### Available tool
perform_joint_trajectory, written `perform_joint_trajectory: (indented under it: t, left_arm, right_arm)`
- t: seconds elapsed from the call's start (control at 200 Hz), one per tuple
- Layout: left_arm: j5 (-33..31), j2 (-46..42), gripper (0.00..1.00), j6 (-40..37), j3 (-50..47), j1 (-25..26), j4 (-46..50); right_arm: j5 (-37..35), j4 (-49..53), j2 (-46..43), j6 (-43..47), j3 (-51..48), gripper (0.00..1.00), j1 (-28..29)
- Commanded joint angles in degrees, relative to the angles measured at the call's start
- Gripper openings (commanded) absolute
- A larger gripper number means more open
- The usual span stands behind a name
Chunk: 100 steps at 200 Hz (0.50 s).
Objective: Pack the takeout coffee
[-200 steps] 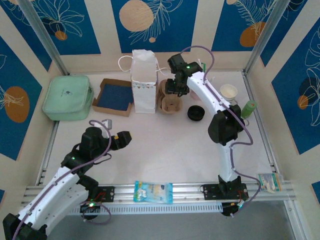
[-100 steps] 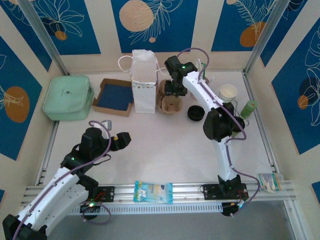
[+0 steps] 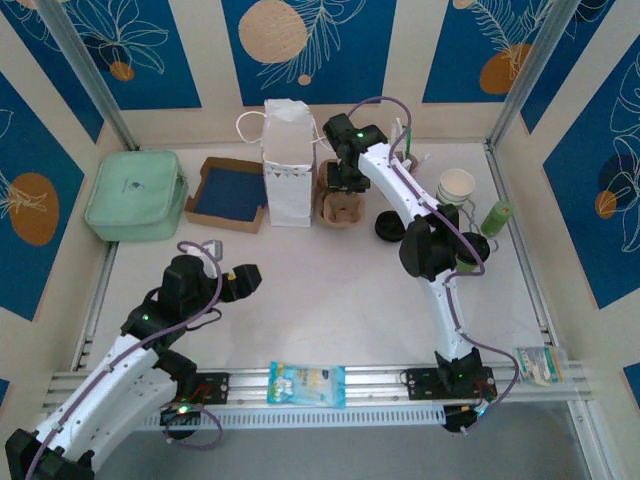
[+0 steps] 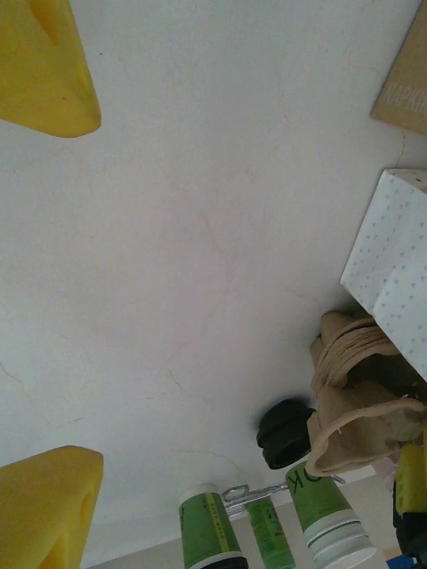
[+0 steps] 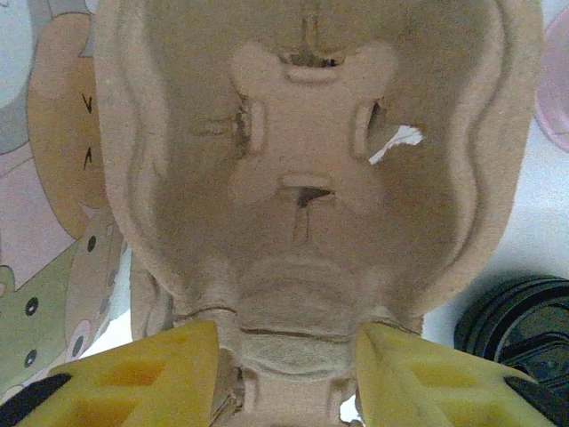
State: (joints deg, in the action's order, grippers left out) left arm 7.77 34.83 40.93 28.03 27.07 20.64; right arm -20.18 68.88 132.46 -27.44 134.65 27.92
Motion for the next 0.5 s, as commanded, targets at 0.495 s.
perform_joint_trajectory:
  t: [0.495]
  left_arm:
    - [-0.5,0.0,0.90,-1.3,1.0,-1.1,0.3]
  right_arm:
    - [-1.7,1.7,2.4,-0.9,1.2,0.45,0.7]
